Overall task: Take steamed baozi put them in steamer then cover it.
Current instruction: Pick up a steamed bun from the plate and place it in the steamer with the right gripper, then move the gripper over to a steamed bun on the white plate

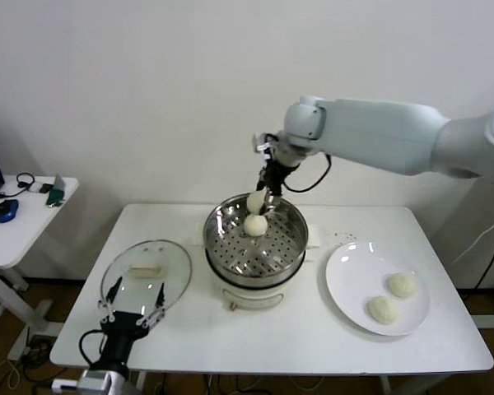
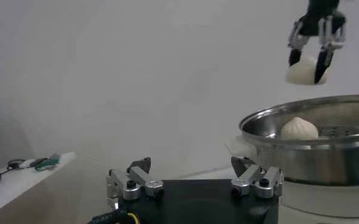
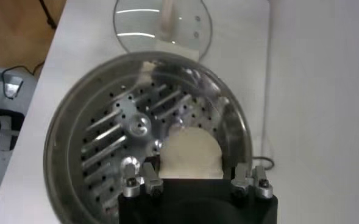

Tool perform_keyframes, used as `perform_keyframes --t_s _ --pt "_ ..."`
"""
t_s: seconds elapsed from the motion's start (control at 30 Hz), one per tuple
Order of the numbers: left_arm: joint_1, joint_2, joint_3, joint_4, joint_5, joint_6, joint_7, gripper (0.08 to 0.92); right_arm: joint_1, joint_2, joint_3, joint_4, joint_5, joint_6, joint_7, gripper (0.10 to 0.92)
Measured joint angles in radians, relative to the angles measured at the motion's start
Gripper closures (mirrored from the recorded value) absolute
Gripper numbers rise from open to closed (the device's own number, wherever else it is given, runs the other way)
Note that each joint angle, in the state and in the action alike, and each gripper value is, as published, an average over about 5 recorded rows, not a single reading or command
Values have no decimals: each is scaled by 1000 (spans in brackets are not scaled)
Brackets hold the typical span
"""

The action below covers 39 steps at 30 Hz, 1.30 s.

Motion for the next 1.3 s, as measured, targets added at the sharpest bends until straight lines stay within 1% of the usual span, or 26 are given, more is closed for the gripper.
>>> perform_keyframes --t_s 0.53,0.63,0.7,0.8,0.9,1.1,1.3 --pt "-8 5 6 13 -5 -4 4 177 -108 134 -36 -67 5 -5 17 358" --pt "-10 5 5 17 -7 -6 5 177 -123 149 -38 -81 1 -5 18 340" --pt "-12 5 5 18 -8 -6 5 177 -133 158 -39 -89 -2 -5 20 314" --pt "-14 4 4 18 -8 -5 5 177 -143 166 -39 -96 -5 -5 21 250" --pt "-13 3 2 19 -9 -5 5 177 -146 169 -40 -98 -9 -5 20 210" --pt "-12 0 -3 24 -11 -5 4 177 -134 160 -39 -92 -10 -1 6 203" --pt "-12 -2 -3 28 -12 -5 2 177 -82 112 -41 -53 -8 12 -19 203"
